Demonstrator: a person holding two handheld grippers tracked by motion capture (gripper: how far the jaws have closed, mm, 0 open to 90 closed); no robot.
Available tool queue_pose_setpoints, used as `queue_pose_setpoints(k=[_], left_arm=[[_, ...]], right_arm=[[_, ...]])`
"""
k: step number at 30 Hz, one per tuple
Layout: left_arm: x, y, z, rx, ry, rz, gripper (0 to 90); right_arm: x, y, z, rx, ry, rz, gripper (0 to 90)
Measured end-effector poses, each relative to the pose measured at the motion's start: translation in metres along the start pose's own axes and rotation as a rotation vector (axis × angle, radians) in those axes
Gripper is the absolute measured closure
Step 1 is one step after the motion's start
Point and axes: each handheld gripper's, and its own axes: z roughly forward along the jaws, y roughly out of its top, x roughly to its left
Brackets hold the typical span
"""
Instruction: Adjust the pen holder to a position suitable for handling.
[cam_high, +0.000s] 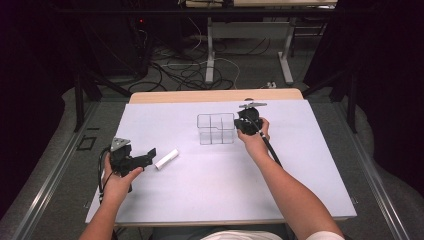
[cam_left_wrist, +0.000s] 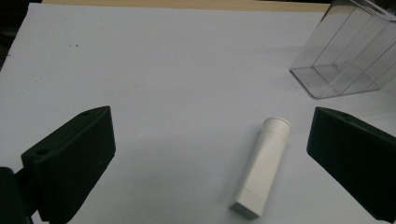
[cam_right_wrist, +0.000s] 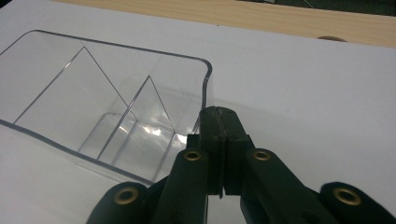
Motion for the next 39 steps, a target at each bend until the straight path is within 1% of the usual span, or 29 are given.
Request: queue_pose_setpoints(k=[3, 4, 6, 7, 8, 10, 11, 12, 14, 15, 16, 17, 19, 20, 22, 23, 24, 25, 26, 27, 28, 30, 31, 33, 34, 35, 36, 37, 39], left_arm=[[0.000, 0.000, 0.000, 0.001, -0.002, -0.002, 1.0], [0.000, 0.000, 0.000, 0.002, -0.002, -0.005, 1.0], [0.000, 0.000, 0.001, 0.003, -0.001, -0.010, 1.1], [0.001, 0.000, 0.001, 0.011, -0.001, -0.009, 1.4], [0.001, 0.000, 0.002, 0.009, -0.002, -0.011, 1.6], [0.001, -0.001, 0.003, 0.015, 0.000, -0.008, 1.7], [0.000, -0.001, 0.002, 0.020, 0.001, -0.008, 1.8], [0.000, 0.000, 0.002, 0.020, 0.001, -0.006, 2.0], [-0.001, 0.000, 0.002, 0.018, 0.001, -0.004, 2.4], [-0.001, 0.000, 0.002, 0.017, 0.003, -0.002, 2.5], [-0.002, 0.000, 0.002, 0.017, 0.002, 0.001, 2.5], [-0.002, 0.000, 0.003, 0.015, 0.000, 0.009, 2.7], [-0.003, 0.000, 0.003, 0.021, -0.001, 0.008, 2.8], [-0.003, 0.000, 0.003, 0.025, -0.002, 0.011, 2.8], [-0.004, 0.000, 0.003, 0.026, -0.009, 0.008, 2.8], [-0.004, 0.000, 0.003, 0.023, -0.009, 0.011, 2.8], [-0.004, 0.000, 0.003, 0.023, -0.009, 0.011, 2.8], [-0.004, 0.000, 0.003, 0.021, -0.011, 0.014, 2.8], [-0.005, 0.000, 0.003, 0.022, -0.009, 0.016, 2.8], [-0.005, 0.000, 0.004, 0.025, -0.015, 0.021, 2.8], [-0.005, 0.000, 0.004, 0.025, -0.015, 0.021, 2.8], [-0.005, 0.000, 0.004, 0.028, -0.022, 0.025, 2.8], [-0.006, 0.000, 0.004, 0.029, -0.026, 0.030, 2.8], [-0.007, 0.000, 0.004, 0.031, -0.030, 0.039, 2.8], [-0.008, 0.000, 0.004, 0.031, -0.026, 0.047, 2.8], [-0.008, 0.000, 0.004, 0.031, -0.026, 0.055, 2.8], [-0.009, 0.001, 0.004, 0.036, -0.024, 0.059, 2.8], [-0.009, 0.001, 0.004, 0.037, -0.024, 0.066, 2.8], [-0.011, 0.001, 0.004, 0.035, -0.021, 0.072, 3.0]], right_arm=[[-0.005, 0.000, -0.002, 0.005, 0.011, 0.001, 82.3], [-0.006, 0.000, -0.003, 0.003, 0.025, 0.009, 81.1], [-0.008, -0.001, -0.005, 0.002, 0.028, 0.010, 79.8], [-0.010, -0.002, -0.009, -0.012, 0.036, 0.003, 76.4], [-0.011, -0.003, -0.012, -0.012, 0.042, 0.005, 74.7], [-0.012, -0.003, -0.014, -0.021, 0.045, -0.003, 73.6], [-0.013, -0.004, -0.017, -0.025, 0.051, 0.002, 72.1], [-0.014, -0.006, -0.022, -0.031, 0.072, 0.007, 69.3], [-0.013, -0.007, -0.024, -0.033, 0.077, 0.009, 67.9], [-0.012, -0.009, -0.029, -0.042, 0.092, 0.005, 64.5], [-0.012, -0.009, -0.029, -0.042, 0.092, 0.005, 64.5], [-0.011, -0.011, -0.035, -0.053, 0.104, -0.003, 60.0], [-0.009, -0.014, -0.040, -0.057, 0.119, -0.002, 55.5], [-0.010, -0.015, -0.042, -0.059, 0.123, -0.012, 53.8], [-0.009, -0.016, -0.045, -0.057, 0.128, -0.012, 52.4], [-0.009, -0.018, -0.050, -0.055, 0.137, -0.009, 49.7], [-0.009, -0.018, -0.050, -0.055, 0.137, -0.009, 49.7], [-0.009, -0.020, -0.055, -0.049, 0.147, -0.011, 47.1], [-0.009, -0.020, -0.055, -0.049, 0.147, -0.011, 47.1], [-0.010, -0.022, -0.060, -0.052, 0.156, -0.022, 43.9], [-0.010, -0.022, -0.060, -0.052, 0.156, -0.022, 43.9], [-0.012, -0.024, -0.064, -0.047, 0.150, -0.032, 40.4], [-0.012, -0.025, -0.066, -0.045, 0.147, -0.027, 39.2], [-0.017, -0.030, -0.073, -0.043, 0.155, -0.034, 34.0], [-0.018, -0.032, -0.075, -0.042, 0.157, -0.025, 31.8], [-0.018, -0.032, -0.075, -0.042, 0.157, -0.025, 31.8], [-0.020, -0.035, -0.078, -0.038, 0.152, -0.028, 26.8], [-0.020, -0.035, -0.078, -0.038, 0.152, -0.028, 26.8], [-0.022, -0.039, -0.082, -0.035, 0.145, -0.042, 22.3]])
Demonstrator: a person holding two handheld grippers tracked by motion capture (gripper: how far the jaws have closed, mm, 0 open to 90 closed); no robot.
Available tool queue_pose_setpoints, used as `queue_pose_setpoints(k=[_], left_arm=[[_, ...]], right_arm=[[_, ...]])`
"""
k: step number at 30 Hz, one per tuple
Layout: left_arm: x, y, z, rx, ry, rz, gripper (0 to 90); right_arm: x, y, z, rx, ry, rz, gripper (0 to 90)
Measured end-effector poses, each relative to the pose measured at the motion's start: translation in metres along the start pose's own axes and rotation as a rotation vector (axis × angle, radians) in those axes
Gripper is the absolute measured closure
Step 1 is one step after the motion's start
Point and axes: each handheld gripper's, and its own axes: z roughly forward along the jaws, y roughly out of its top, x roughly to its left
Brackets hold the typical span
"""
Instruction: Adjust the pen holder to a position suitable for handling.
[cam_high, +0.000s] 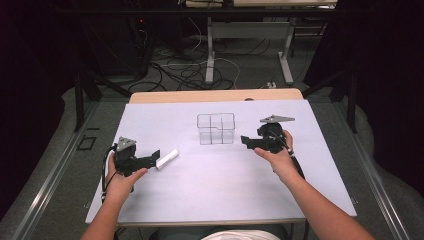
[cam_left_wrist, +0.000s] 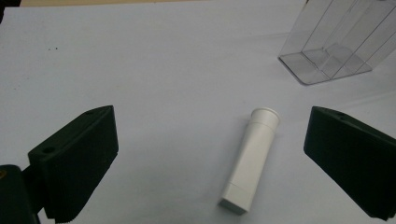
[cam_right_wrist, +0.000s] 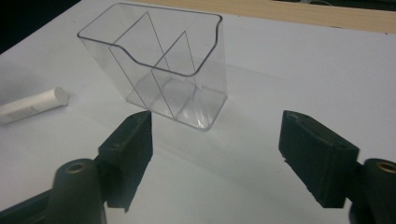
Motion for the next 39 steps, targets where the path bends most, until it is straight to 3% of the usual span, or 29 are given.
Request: queue_pose_setpoints(k=[2, 7, 9, 15, 21, 26, 31, 39], left_arm=[[-0.001, 0.000, 0.000, 0.008, 0.001, 0.007, 3.7], [-0.004, -0.001, 0.003, 0.025, 0.012, 0.042, 5.9], [-0.007, -0.001, 0.004, 0.035, 0.018, 0.075, 6.3], [-0.010, -0.002, 0.006, 0.055, 0.030, 0.109, 6.5], [-0.012, -0.002, 0.010, 0.077, 0.027, 0.130, 9.3], [-0.016, -0.004, 0.014, 0.138, 0.012, 0.198, 16.1], [-0.020, -0.004, 0.019, 0.216, -0.009, 0.270, 17.0], [-0.021, 0.001, 0.025, 0.287, -0.019, 0.321, 24.3]], right_arm=[[-0.002, -0.007, -0.004, 0.023, 0.007, 0.005, 15.5], [-0.007, -0.020, -0.010, 0.055, -0.027, -0.007, 13.6], [-0.009, -0.025, -0.013, 0.069, -0.035, -0.002, 11.1], [-0.015, -0.034, -0.020, 0.099, -0.021, 0.011, 10.6], [-0.024, -0.048, -0.020, 0.124, -0.060, -0.003, 10.6], [-0.029, -0.054, -0.018, 0.134, -0.053, 0.009, 11.2], [-0.030, -0.054, -0.017, 0.126, -0.055, 0.016, 14.5], [-0.031, -0.055, -0.018, 0.127, -0.057, 0.018, 14.7]])
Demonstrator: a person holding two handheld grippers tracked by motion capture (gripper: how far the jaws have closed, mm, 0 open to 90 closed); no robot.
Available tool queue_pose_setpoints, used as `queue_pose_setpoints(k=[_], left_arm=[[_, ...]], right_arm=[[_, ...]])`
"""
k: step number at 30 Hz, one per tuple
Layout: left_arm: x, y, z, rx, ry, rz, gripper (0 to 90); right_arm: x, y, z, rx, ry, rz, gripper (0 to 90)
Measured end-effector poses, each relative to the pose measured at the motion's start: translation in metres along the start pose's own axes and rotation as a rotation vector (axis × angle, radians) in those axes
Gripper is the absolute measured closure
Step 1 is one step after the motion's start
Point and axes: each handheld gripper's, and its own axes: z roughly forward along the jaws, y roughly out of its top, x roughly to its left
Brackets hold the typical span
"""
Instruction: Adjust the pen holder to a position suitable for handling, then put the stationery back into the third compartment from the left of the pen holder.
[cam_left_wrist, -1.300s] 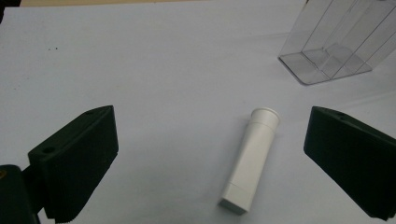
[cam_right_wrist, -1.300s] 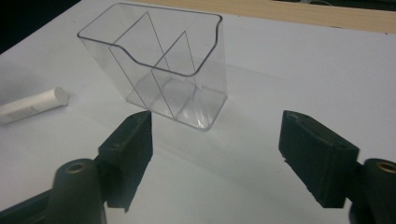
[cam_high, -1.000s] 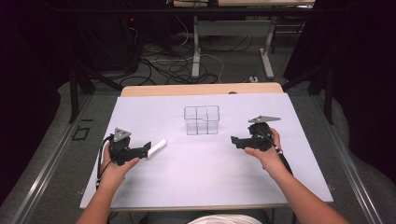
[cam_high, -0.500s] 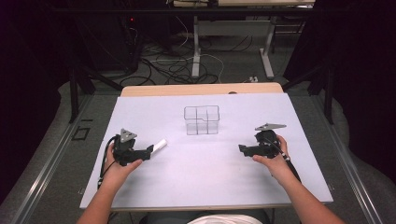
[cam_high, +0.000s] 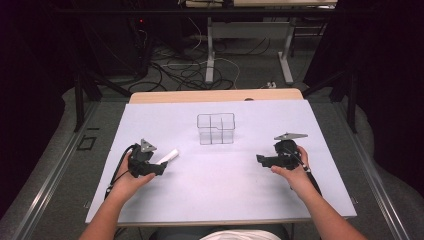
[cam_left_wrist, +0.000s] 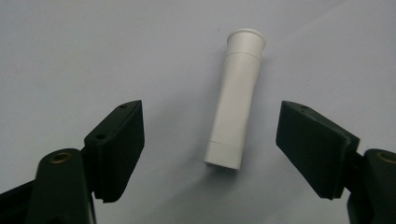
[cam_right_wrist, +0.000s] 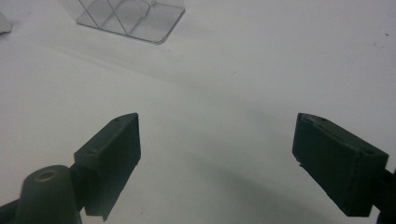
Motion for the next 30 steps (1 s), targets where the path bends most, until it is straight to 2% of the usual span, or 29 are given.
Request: queue_pose_setpoints(k=[4, 5, 8, 14, 15, 20, 27, 30], left_arm=[[0.003, 0.004, 0.002, 0.036, -0.021, 0.007, 27.4], [0.004, 0.006, 0.002, 0.053, -0.024, 0.021, 27.5], [0.005, 0.008, 0.002, 0.064, -0.031, 0.043, 30.5], [0.011, 0.013, 0.007, 0.098, -0.083, 0.079, 32.8], [0.012, 0.013, 0.008, 0.114, -0.094, 0.072, 34.0], [0.017, 0.016, 0.009, 0.116, -0.121, 0.069, 35.1], [0.024, 0.016, 0.008, 0.098, -0.167, 0.059, 47.1], [0.025, 0.016, 0.008, 0.101, -0.187, 0.061, 48.8]], right_arm=[[0.001, 0.000, -0.001, -0.004, 0.004, 0.014, 14.8], [0.001, 0.000, -0.001, -0.004, 0.002, 0.017, 14.8], [-0.001, 0.000, -0.002, -0.008, -0.001, 0.007, 14.9], [-0.002, 0.000, -0.001, -0.009, 0.006, 0.023, 14.9], [-0.002, 0.000, -0.001, -0.009, 0.009, 0.026, 14.9], [-0.003, 0.000, -0.002, -0.009, 0.005, 0.026, 15.0], [-0.003, -0.001, -0.002, -0.006, 0.011, 0.036, 15.1], [-0.004, -0.001, 0.000, -0.006, 0.013, 0.032, 15.2]])
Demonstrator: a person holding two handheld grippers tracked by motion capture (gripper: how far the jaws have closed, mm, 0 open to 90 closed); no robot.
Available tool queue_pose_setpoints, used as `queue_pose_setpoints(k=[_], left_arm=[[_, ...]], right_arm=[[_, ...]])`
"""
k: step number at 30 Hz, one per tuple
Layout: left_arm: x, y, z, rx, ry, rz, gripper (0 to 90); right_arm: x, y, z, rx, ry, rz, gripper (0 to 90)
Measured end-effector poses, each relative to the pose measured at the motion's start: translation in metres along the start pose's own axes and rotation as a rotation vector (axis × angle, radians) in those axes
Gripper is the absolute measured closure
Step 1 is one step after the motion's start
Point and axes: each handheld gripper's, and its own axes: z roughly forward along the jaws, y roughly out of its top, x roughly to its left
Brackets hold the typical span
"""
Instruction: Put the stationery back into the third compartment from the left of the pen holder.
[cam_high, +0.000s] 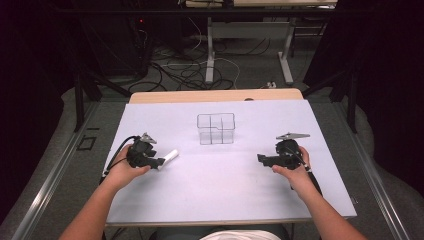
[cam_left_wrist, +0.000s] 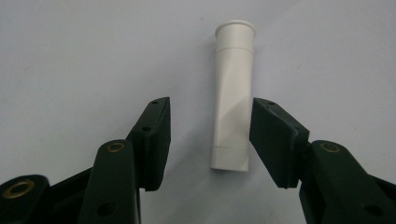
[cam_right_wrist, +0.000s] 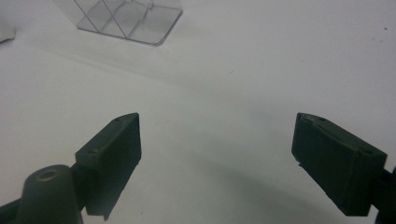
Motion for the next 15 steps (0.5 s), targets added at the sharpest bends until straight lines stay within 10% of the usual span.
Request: queue_pose_setpoints(k=[15], left_arm=[[-0.007, 0.003, 0.012, 0.088, -0.021, 0.067, 59.6]], right_arm=[[-0.001, -0.002, 0.001, 0.012, 0.002, 0.011, 15.3]])
